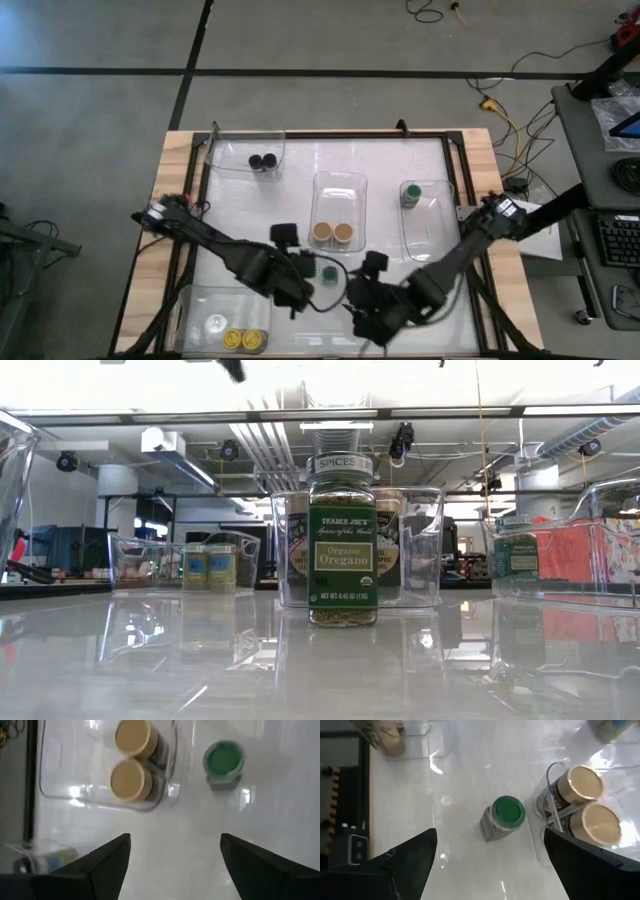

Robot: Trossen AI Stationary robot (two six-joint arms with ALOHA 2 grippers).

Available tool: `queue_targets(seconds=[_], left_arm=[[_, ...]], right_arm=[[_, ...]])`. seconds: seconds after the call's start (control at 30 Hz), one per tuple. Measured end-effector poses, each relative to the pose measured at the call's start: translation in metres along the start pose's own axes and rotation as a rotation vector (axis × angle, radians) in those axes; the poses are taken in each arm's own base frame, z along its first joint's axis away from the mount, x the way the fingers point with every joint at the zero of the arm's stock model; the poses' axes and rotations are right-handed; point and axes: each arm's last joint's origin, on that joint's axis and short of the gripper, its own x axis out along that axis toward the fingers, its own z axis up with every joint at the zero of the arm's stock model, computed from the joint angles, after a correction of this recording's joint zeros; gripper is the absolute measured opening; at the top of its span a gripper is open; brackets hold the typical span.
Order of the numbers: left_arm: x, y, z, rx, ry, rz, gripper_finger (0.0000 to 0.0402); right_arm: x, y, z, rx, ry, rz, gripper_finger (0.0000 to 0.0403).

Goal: Sort spices by type
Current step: Put the green seasoning bottle into the middle right transparent bin

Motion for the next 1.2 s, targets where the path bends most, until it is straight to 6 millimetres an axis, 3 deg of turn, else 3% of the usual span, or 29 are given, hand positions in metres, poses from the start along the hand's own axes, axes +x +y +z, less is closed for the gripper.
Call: queue_targets(seconds=[0.2,0.4,0.6,0.87,1.2], left_arm=[[0.016,0.011,-0.043,-0.160,-0.090,-0.068,0.0284],[0.018,0.022,-0.074,-0.229,-0.146,-0.127,0.0283],[0.033,0.027,-0.100,-0.258,-0.158,-0.135,0.0283],[0.052,0.025,-0.116,-0.309,-0.164,-0.148,0.0283],[0.062,0.019,-0.117,-0.298,-0.176,-0.152,0.0283]], right_arm=[[0.034,-0.023,0.015,-0.035,0.050,0.091,0.0359],[0.059,-0.045,0.026,-0.041,0.048,0.118,0.0359],[0.087,-0.048,0.021,-0.074,0.143,0.178,0.0359],[0.105,-0.044,0.015,-0.095,0.176,0.161,0.0359],[0.122,-0.042,0.008,-0.151,0.207,0.154,0.0359]])
